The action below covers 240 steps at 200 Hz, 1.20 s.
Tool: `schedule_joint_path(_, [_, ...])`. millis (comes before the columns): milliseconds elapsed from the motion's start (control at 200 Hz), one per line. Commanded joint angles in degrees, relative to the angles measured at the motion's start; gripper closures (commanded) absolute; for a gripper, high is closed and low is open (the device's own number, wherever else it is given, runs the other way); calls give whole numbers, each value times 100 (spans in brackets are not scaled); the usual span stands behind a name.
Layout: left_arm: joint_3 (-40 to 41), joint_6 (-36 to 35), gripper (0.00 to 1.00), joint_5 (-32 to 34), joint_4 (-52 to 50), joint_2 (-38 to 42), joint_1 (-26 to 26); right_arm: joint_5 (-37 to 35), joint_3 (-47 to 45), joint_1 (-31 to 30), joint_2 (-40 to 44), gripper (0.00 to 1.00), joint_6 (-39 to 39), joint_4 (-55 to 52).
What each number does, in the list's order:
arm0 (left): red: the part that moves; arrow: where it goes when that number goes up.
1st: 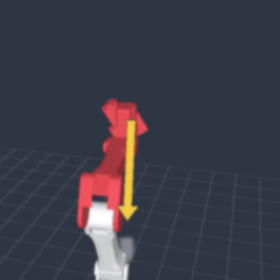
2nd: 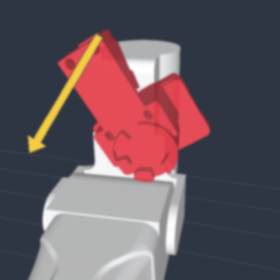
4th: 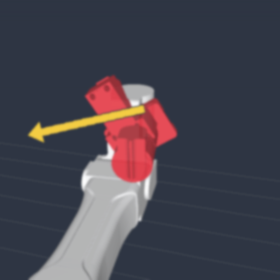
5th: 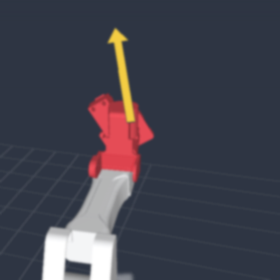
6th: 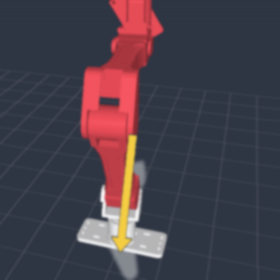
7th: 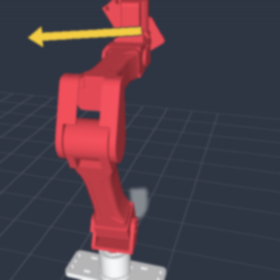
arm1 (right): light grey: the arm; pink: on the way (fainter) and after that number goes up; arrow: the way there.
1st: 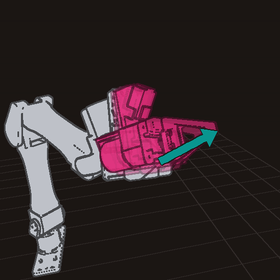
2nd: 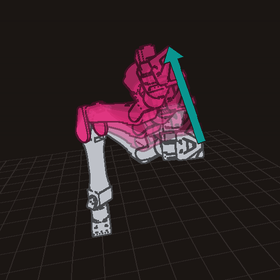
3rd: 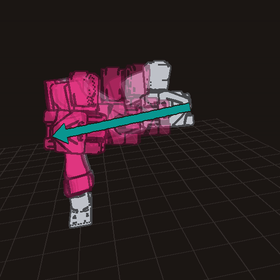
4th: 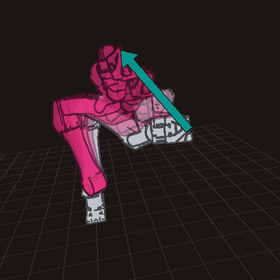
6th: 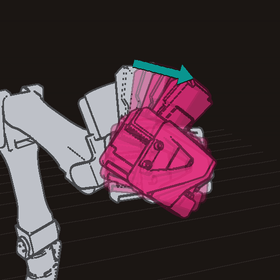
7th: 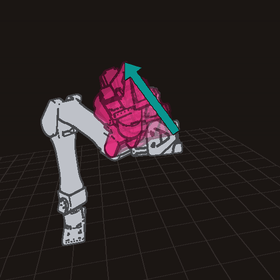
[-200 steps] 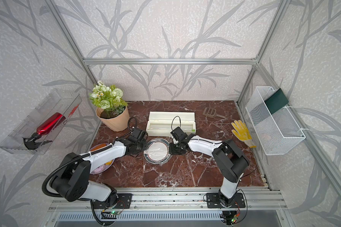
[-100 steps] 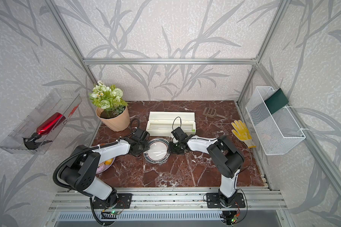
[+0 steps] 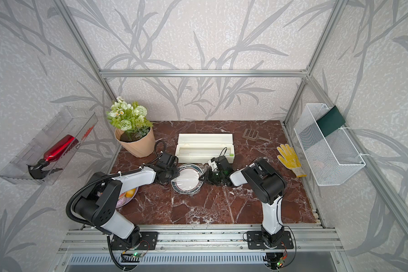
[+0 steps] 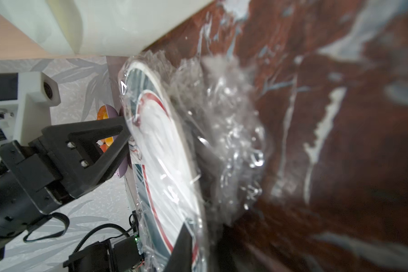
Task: Wrap the plate with plastic wrap
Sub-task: Cover the plate with plastic wrap.
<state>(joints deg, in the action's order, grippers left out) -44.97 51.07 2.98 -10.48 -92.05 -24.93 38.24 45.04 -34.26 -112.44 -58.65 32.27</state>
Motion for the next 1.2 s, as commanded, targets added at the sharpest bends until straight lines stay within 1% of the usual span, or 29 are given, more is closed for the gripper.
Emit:
schedule_joint_path(0, [177, 140, 60, -408, -156, -231, -58, 207, -88, -45, -77, 100, -309, 839])
schedule_joint_path(75, [179, 149, 61, -430, -156, -231, -62, 117, -126, -3, 21, 100, -176, 591])
schedule_joint_path(185, [167, 158, 61, -439, -166, -191, -64, -111, -126, 7, 234, 100, 213, -57])
schedule_joint_path(300, [151, 152, 61, -431, -229, -110, -65, -208, -119, 9, 293, 100, 384, -350])
schedule_joint_path(345, [133, 129, 61, -389, -302, -52, -60, -281, -100, 18, 334, 84, 471, -553])
schedule_joint_path(375, [114, 114, 60, -358, -371, 9, -65, -354, -106, 25, 378, 76, 541, -687])
schedule_joint_path(425, [82, 98, 58, -302, -488, 108, -51, -465, -109, 49, 468, 69, 674, -930])
schedule_joint_path(485, [64, 74, 56, -236, -615, 292, -53, -643, -118, 78, 616, 65, 905, -1327])
schedule_joint_path(570, [22, 36, 54, -125, -812, 571, -40, -870, -160, 104, 835, 63, 1127, -1719])
schedule_joint_path(730, [-64, -50, 52, 32, -1125, 1040, -9, -1074, -150, 131, 1196, 60, 1490, -2316])
schedule_joint_path(825, [-81, -89, 50, 76, -1276, 1281, 16, -1254, -23, 134, 1432, 59, 1927, -2847])
schedule_joint_path(840, [-74, -99, 50, 79, -1293, 1317, 16, -1288, 11, 133, 1588, 59, 2013, -2969])
schedule_joint_path(875, [-47, -111, 50, 88, -1317, 1404, 19, -1359, 122, 138, 1706, 58, 2169, -3242])
schedule_joint_path(890, [-36, -111, 50, 84, -1326, 1435, 27, -1380, 180, 134, 1743, 58, 2382, -3362])
schedule_joint_path(960, [42, -136, 50, 24, -1325, 1596, 30, -1477, 546, 134, 1849, 57, 2907, -4003])
schedule_joint_path(1055, [199, -229, 49, -213, -1222, 1759, 32, -1583, 984, 139, 1928, 56, 3476, -4553])
schedule_joint_path(1195, [463, -86, 49, -484, -1048, 1884, 27, -1330, 1868, 88, 1516, 56, 4195, -5188])
